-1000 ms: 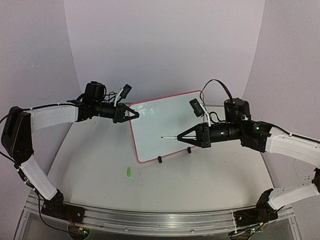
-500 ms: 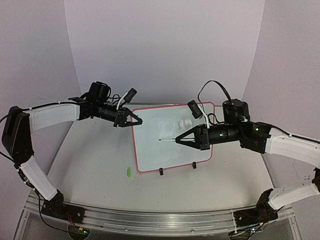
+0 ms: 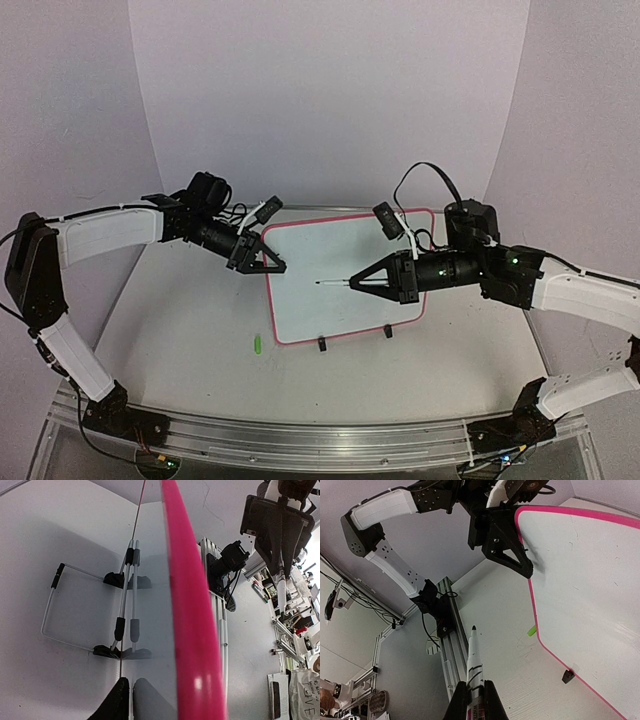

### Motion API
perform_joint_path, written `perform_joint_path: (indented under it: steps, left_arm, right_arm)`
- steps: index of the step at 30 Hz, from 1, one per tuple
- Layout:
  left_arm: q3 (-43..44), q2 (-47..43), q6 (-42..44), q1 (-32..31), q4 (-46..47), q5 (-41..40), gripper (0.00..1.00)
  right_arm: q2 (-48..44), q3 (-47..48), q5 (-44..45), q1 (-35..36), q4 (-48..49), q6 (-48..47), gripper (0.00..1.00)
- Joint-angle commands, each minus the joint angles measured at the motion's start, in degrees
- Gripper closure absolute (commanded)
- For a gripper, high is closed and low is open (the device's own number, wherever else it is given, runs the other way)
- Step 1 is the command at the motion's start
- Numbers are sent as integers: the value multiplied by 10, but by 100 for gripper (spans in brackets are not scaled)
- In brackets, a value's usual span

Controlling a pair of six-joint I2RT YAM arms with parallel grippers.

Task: Write a sentence on the whiteboard
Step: Hold the whiteboard at the center of the board.

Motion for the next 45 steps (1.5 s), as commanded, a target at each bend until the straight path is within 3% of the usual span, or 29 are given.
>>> perform_joint_path:
  steps: [1,10,18,28,45]
  left_arm:
    - [1,-23,13,0,-13,-17,60]
    - [-10,-51,25,1,-12,-71,38]
    - [-13,-62,32,3,-15,-107,33]
    - [-19,-67,31,15,-7,-101,59]
    - [-15,-56,61,23,-30,-125,83]
  right_arm:
    - [-11,6,9,5,12,-9,100]
    - [-1,22,25,12,-8,-24,100]
    - [24,56,71,28,-41,-53,100]
    - [70,107,135,28,-34,-82,100]
    - [203,210,163,39,-32,-121,100]
